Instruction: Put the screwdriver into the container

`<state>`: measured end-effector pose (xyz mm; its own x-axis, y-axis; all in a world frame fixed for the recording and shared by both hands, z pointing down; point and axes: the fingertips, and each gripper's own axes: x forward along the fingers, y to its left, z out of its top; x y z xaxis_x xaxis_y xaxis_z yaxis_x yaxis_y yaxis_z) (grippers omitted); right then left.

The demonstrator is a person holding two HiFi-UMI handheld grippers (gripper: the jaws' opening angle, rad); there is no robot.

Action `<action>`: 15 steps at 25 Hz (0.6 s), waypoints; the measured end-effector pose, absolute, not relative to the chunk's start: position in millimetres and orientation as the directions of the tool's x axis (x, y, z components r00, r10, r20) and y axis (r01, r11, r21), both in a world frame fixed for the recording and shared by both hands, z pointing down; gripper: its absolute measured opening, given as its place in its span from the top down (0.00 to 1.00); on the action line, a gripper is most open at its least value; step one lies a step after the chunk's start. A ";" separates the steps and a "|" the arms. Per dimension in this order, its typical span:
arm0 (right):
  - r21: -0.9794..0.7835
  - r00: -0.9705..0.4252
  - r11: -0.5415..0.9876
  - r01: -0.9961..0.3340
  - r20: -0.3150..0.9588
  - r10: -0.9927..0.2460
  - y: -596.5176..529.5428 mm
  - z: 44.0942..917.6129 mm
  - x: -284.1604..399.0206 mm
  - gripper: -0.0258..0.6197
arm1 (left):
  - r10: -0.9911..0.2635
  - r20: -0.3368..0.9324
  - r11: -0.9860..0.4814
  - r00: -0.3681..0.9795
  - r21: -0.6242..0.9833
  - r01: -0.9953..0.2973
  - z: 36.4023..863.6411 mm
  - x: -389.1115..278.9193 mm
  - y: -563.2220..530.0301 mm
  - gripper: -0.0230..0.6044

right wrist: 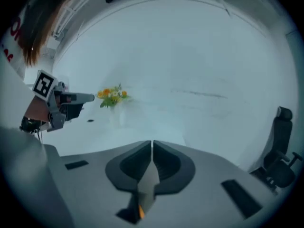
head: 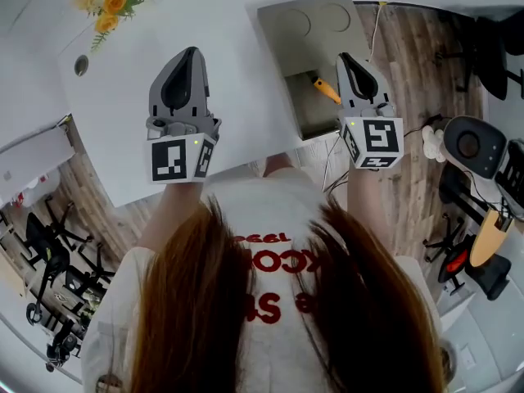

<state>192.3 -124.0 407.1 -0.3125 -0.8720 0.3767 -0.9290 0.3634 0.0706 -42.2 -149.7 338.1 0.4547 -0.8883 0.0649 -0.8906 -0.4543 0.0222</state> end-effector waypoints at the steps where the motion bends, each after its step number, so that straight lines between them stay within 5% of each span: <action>1: 0.072 -0.311 0.354 -0.933 0.338 -0.888 -126.1 393.4 195.0 0.94 | -0.890 0.054 -0.452 0.452 0.020 -0.892 334.8 -40.8 -150.5 0.95; 15: 0.005 -0.432 0.435 -0.900 0.108 -0.895 -159.0 304.7 146.6 0.95 | -0.951 -0.030 -0.308 0.309 -0.025 -0.951 303.5 -86.2 -149.4 0.95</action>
